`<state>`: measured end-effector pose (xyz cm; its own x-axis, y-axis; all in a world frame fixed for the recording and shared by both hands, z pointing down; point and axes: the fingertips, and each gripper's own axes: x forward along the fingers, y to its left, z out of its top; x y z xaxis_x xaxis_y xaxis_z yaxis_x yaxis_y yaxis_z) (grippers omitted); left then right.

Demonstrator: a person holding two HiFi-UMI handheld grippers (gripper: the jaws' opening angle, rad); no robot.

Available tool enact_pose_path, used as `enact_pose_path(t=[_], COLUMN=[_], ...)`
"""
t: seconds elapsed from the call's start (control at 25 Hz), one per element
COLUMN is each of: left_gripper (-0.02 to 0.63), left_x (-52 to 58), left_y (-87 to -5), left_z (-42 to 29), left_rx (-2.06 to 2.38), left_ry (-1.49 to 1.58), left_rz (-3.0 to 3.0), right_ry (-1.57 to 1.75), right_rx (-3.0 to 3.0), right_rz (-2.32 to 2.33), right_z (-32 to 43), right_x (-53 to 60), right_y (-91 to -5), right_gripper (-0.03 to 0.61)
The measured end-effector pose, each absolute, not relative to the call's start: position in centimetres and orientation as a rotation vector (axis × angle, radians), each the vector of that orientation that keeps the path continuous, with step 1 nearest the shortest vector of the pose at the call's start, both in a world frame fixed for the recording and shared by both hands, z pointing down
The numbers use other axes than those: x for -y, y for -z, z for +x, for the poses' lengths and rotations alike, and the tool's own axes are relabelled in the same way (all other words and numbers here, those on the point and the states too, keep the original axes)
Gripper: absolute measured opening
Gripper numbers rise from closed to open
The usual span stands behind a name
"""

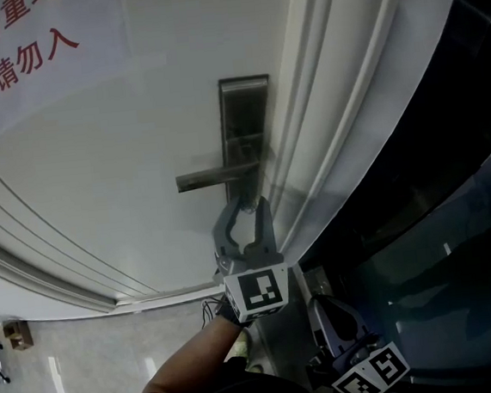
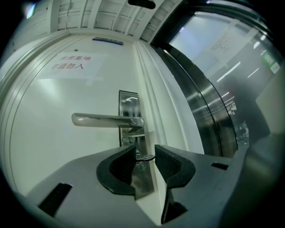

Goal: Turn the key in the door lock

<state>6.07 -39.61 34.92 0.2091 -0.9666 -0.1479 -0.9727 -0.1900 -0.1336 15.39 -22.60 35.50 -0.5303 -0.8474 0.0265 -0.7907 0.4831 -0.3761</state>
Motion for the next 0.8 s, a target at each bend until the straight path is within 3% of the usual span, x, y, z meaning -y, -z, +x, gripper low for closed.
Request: enact_pose_path(t=[0.8], left_gripper=[0.132], left_x=[41.8], left_y=[-35.5], left_z=[6.4], left_rx=[-1.868], left_ry=[-0.003], left_rz=[-2.25], right_ry=[0.543], right_rx=[-2.554], right_rz=[-1.446], right_z=[15.9], right_x=[23.4], right_y=[-36.1], right_gripper=[0.012])
